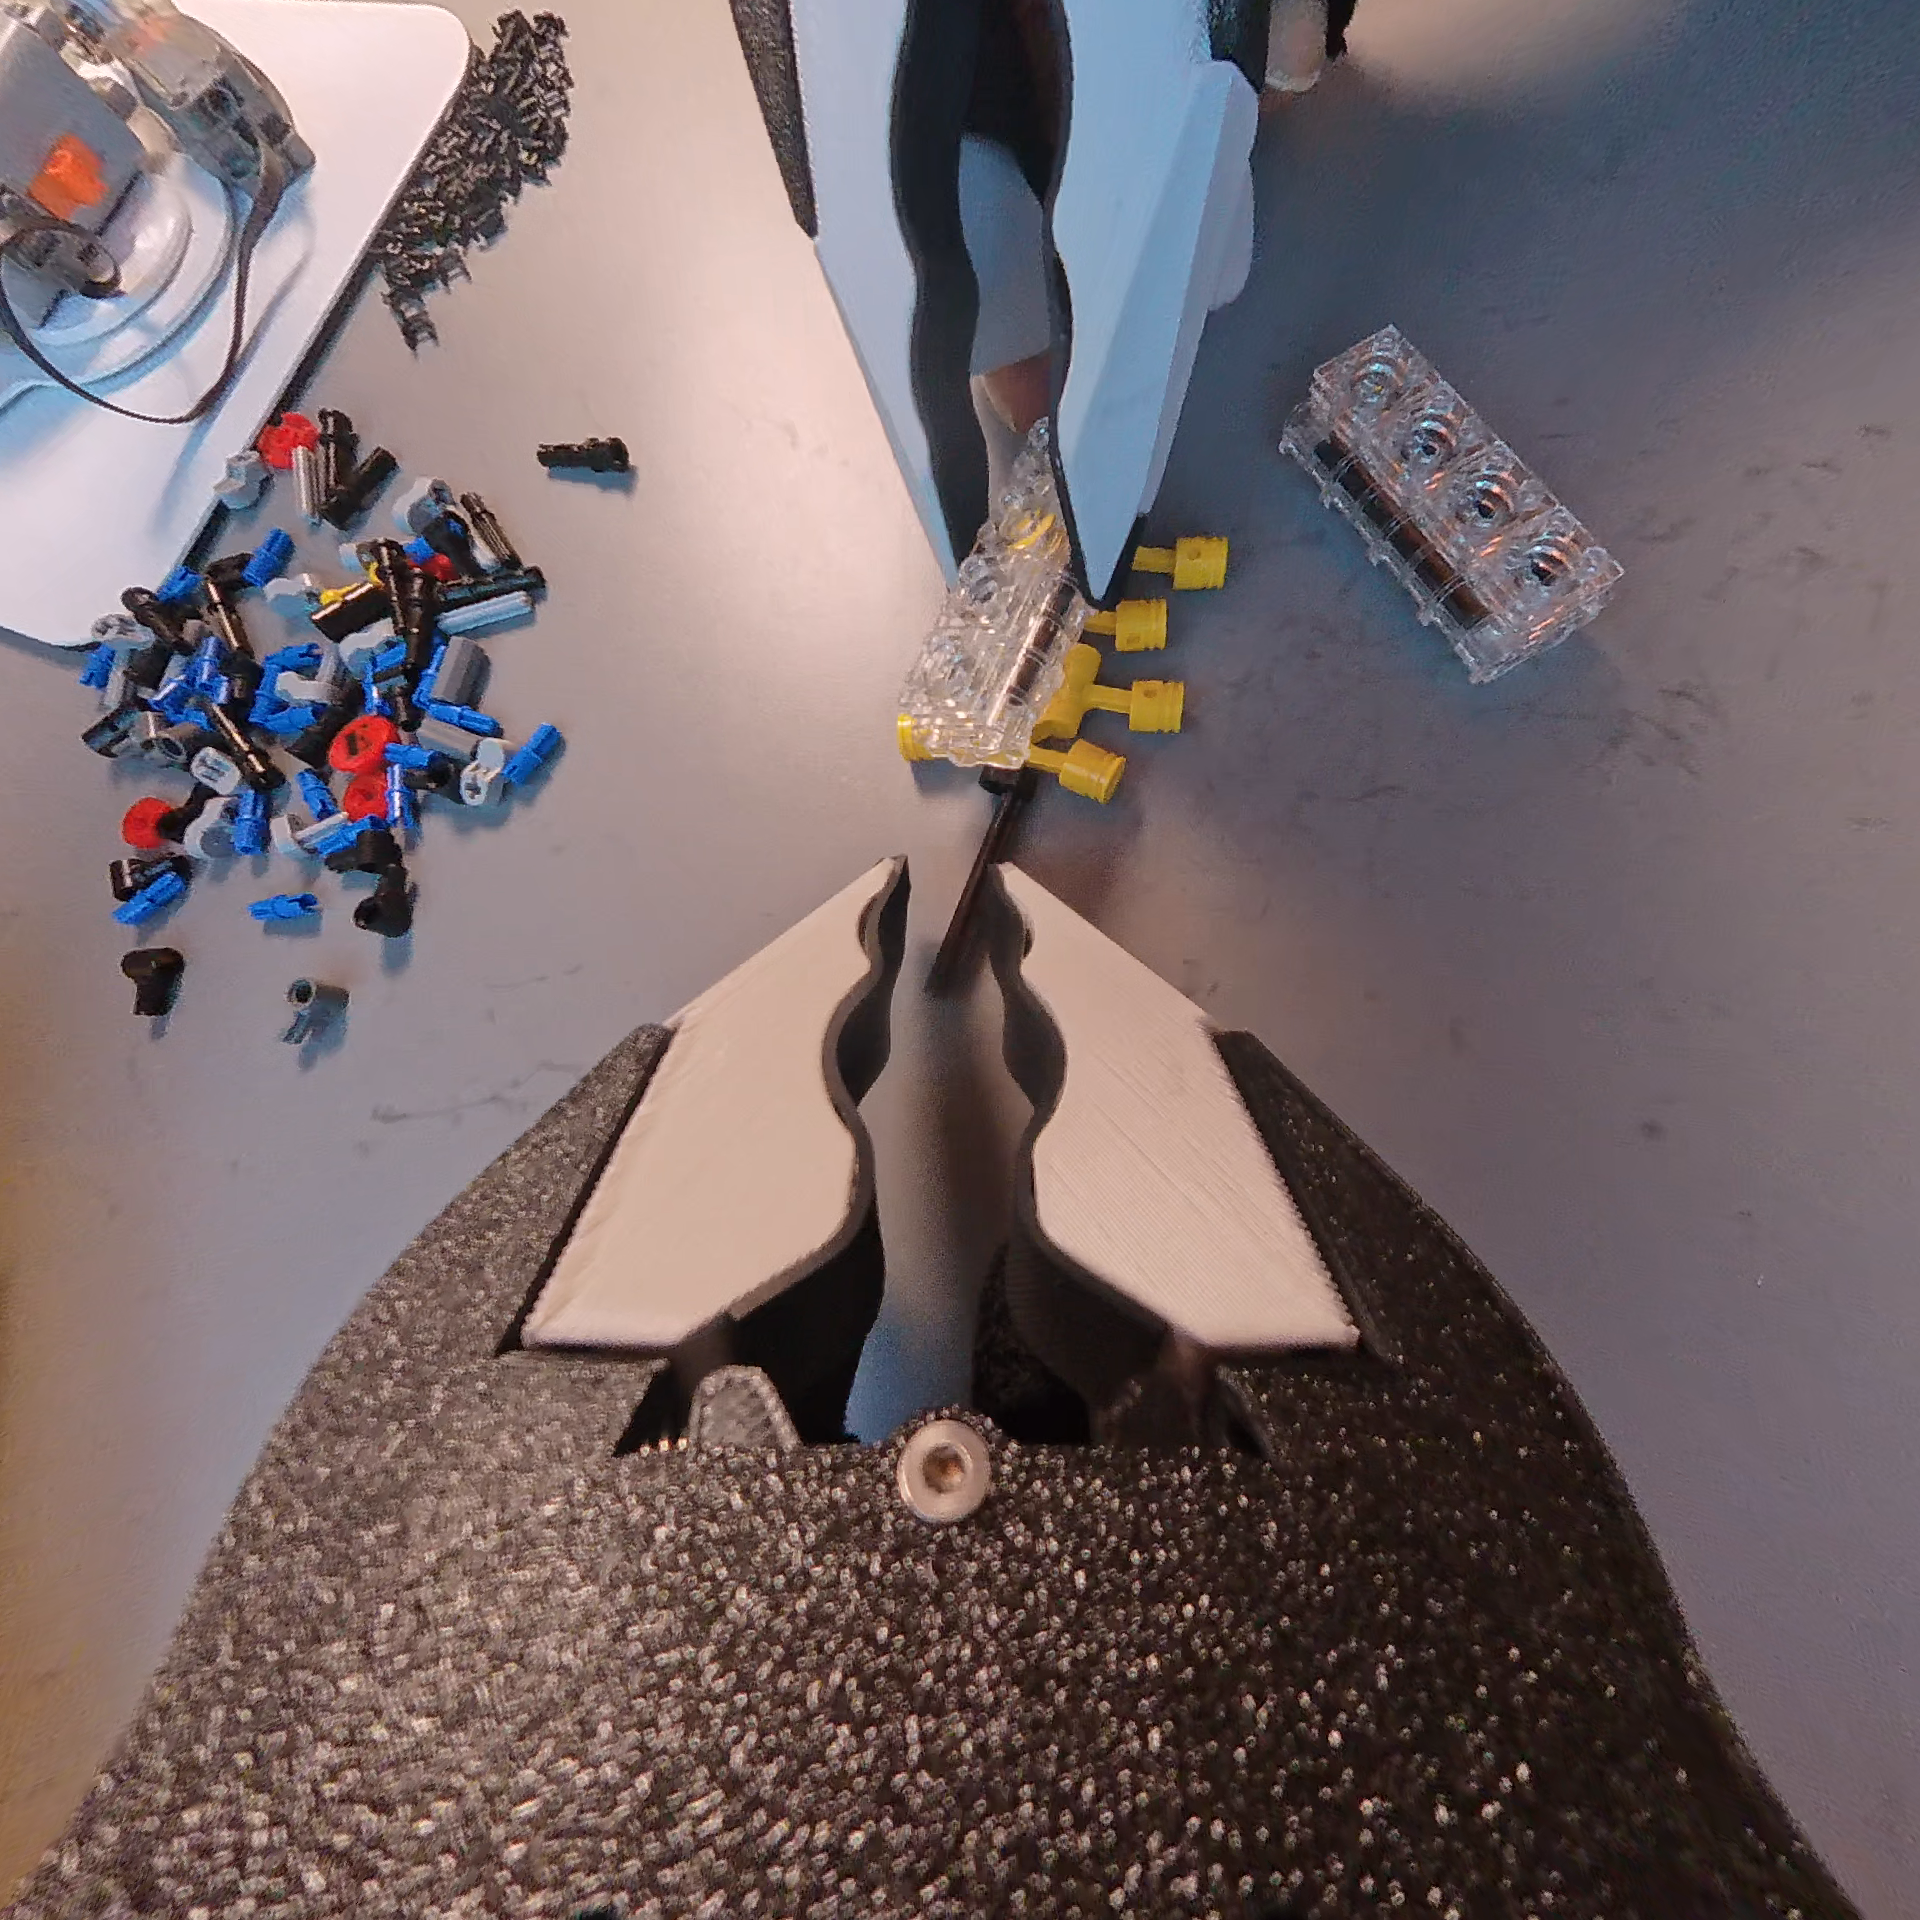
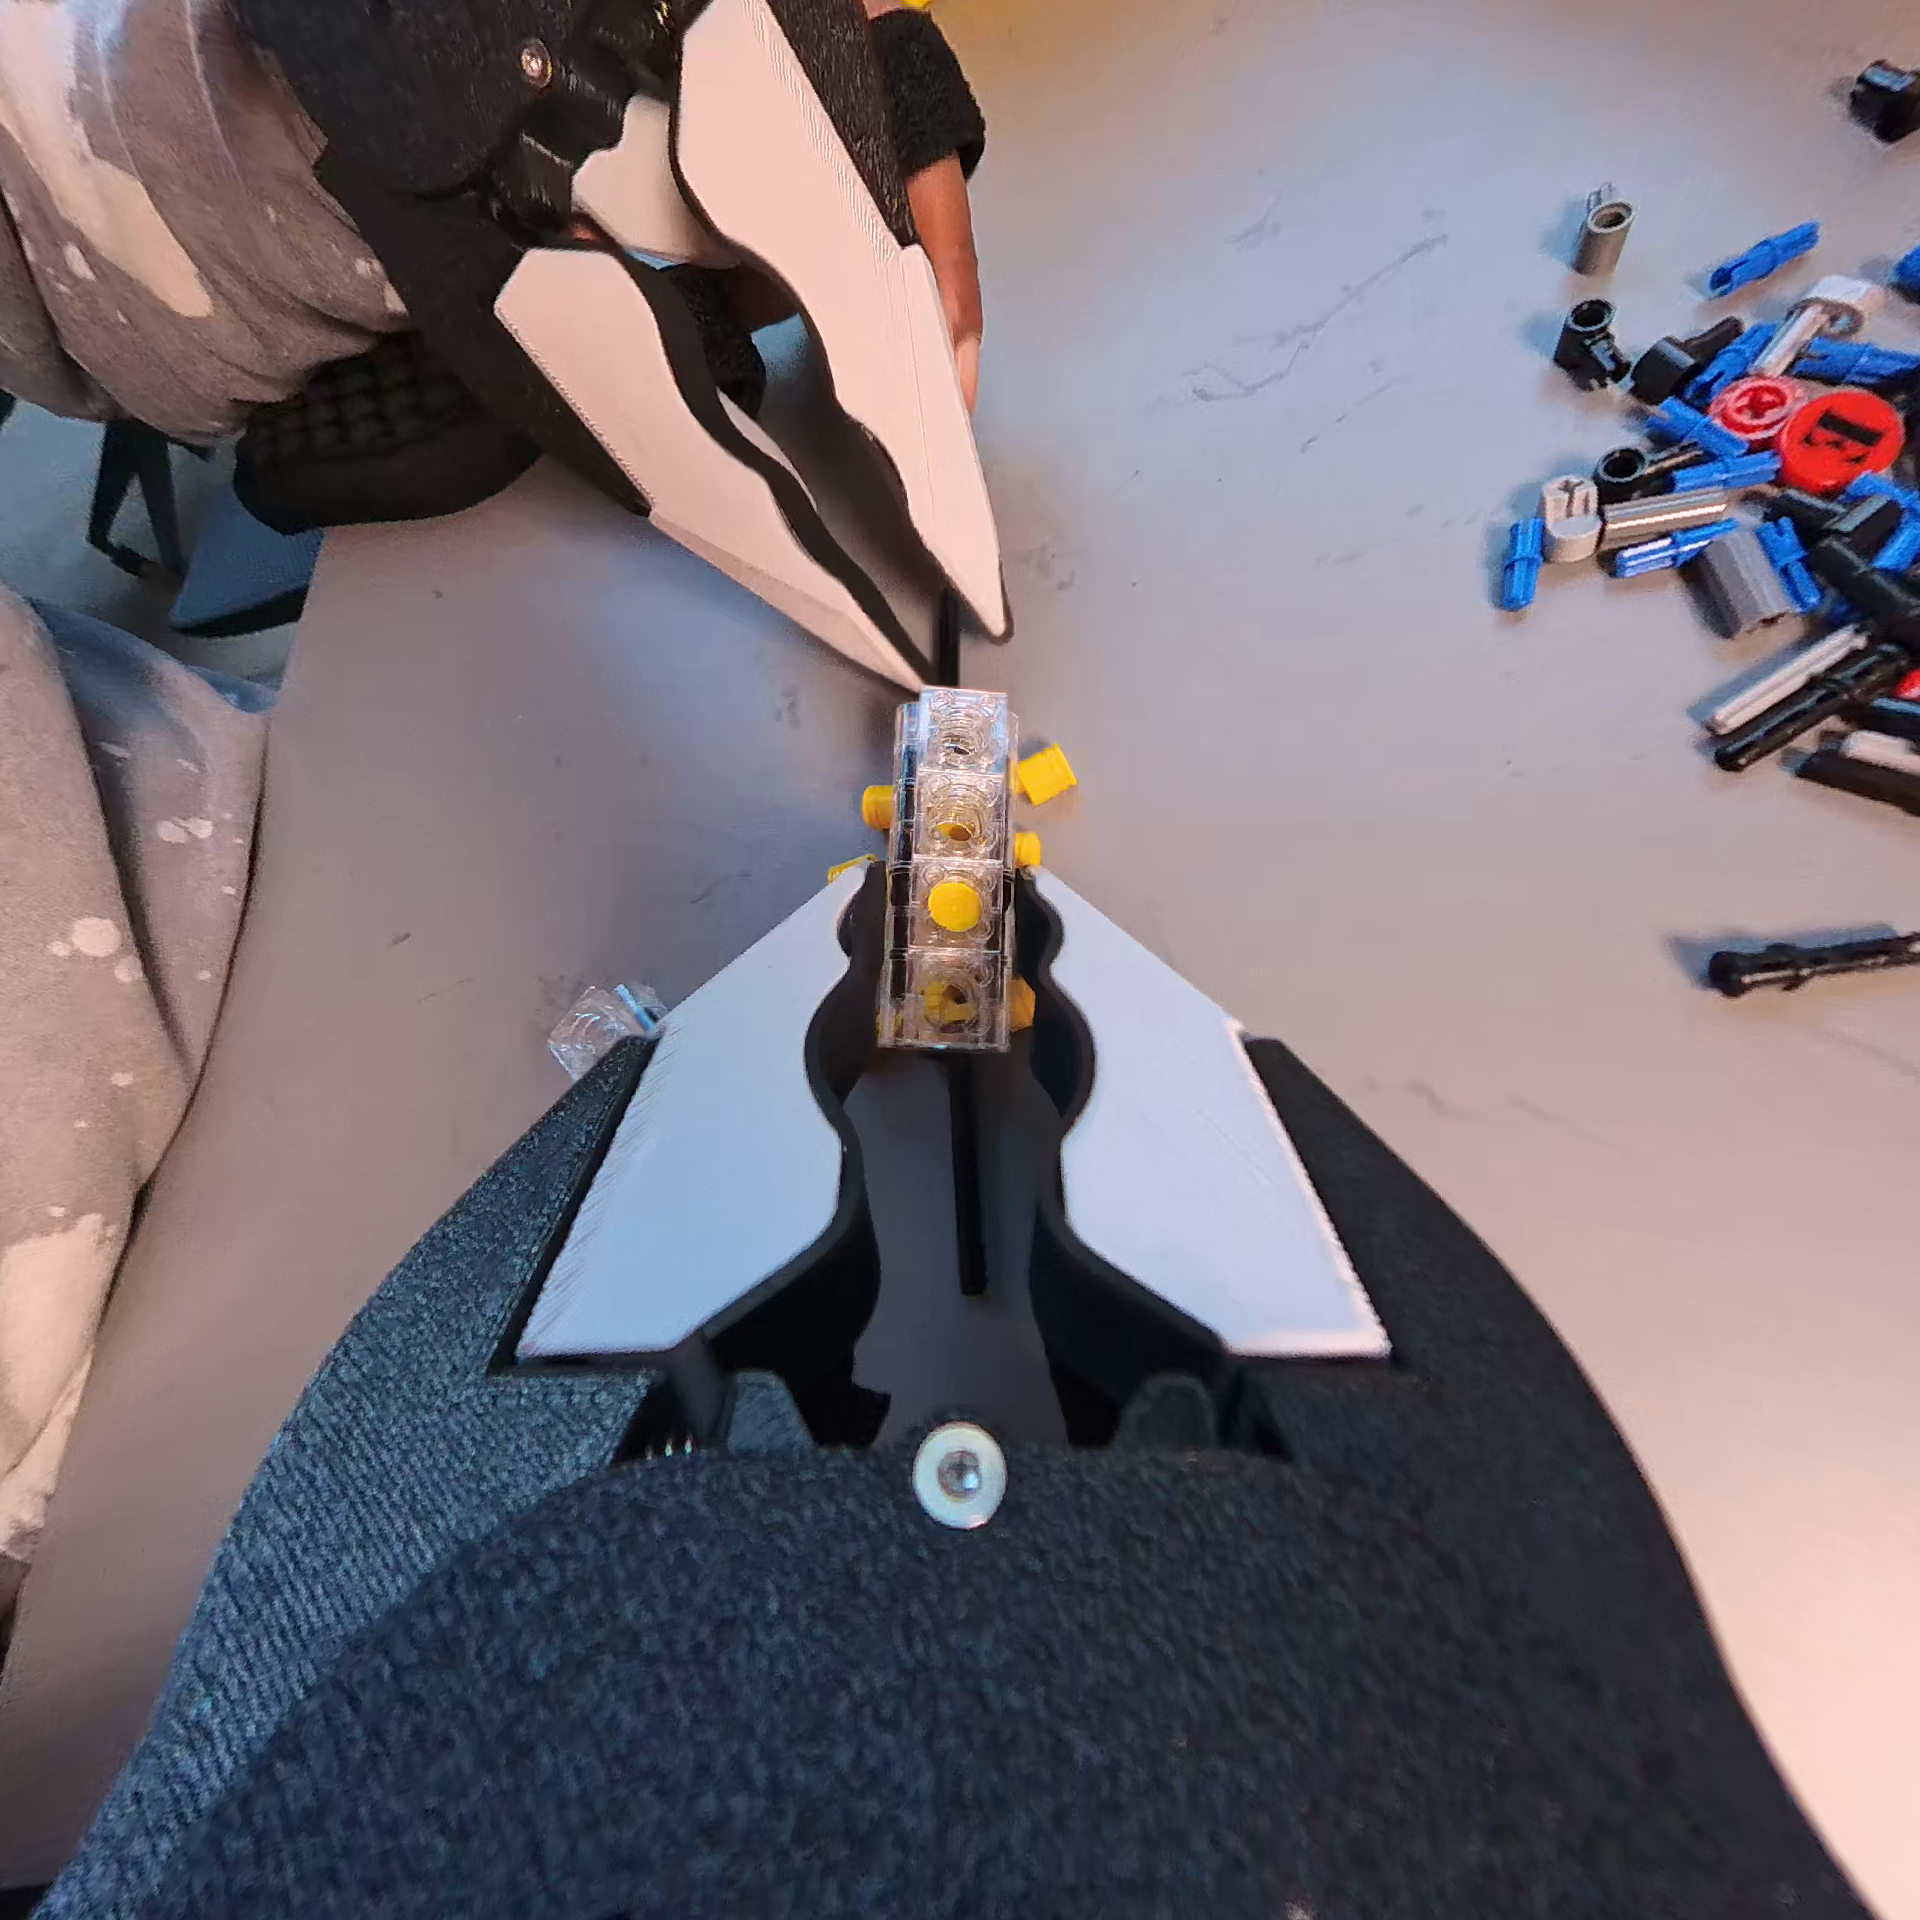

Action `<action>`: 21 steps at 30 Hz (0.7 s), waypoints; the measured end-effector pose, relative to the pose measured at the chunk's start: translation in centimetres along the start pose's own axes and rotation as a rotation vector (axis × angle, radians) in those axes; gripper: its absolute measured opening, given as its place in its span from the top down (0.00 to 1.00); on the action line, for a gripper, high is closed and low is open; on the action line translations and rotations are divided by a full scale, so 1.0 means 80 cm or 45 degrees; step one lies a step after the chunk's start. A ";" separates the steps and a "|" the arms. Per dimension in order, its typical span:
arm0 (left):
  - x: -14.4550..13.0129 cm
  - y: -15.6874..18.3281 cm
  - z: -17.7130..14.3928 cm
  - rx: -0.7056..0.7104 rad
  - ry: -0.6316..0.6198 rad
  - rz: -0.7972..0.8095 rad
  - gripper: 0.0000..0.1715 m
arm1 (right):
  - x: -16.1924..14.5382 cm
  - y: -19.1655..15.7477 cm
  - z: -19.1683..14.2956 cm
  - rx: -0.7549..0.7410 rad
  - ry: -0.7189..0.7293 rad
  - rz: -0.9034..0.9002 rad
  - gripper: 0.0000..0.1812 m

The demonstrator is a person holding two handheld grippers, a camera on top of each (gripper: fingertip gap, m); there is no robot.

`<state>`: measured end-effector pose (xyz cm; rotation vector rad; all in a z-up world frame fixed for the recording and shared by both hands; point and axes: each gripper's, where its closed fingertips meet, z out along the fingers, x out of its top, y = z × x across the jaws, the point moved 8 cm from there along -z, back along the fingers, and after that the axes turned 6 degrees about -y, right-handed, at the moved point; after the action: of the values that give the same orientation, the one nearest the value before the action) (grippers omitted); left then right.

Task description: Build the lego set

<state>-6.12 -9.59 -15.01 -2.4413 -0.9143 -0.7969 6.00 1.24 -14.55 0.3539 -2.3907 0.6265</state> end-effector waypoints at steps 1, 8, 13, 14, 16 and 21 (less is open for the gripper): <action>0.001 0.000 -0.002 0.007 0.013 0.003 0.92 | -0.002 -0.002 0.000 0.002 0.001 0.014 0.87; 0.010 0.023 -0.004 -0.085 0.119 0.105 0.92 | -0.015 -0.005 -0.010 0.004 0.063 0.128 0.87; 0.018 0.031 0.012 -0.126 0.062 0.025 0.92 | -0.018 0.001 -0.015 -0.022 0.084 0.148 0.87; 0.019 0.033 0.015 -0.135 0.047 0.001 0.91 | -0.018 0.001 -0.016 -0.025 0.083 0.147 0.87; 0.024 0.036 0.018 -0.123 0.039 -0.043 0.90 | -0.019 0.001 -0.016 -0.024 0.090 0.150 0.87; 0.036 0.042 0.029 -0.052 0.023 -0.133 0.89 | -0.020 0.003 -0.017 -0.008 0.097 0.173 0.87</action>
<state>-1.15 -9.34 -15.49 -2.4332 -1.0354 -0.8806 7.82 2.29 -14.69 0.1630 -2.3572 0.6816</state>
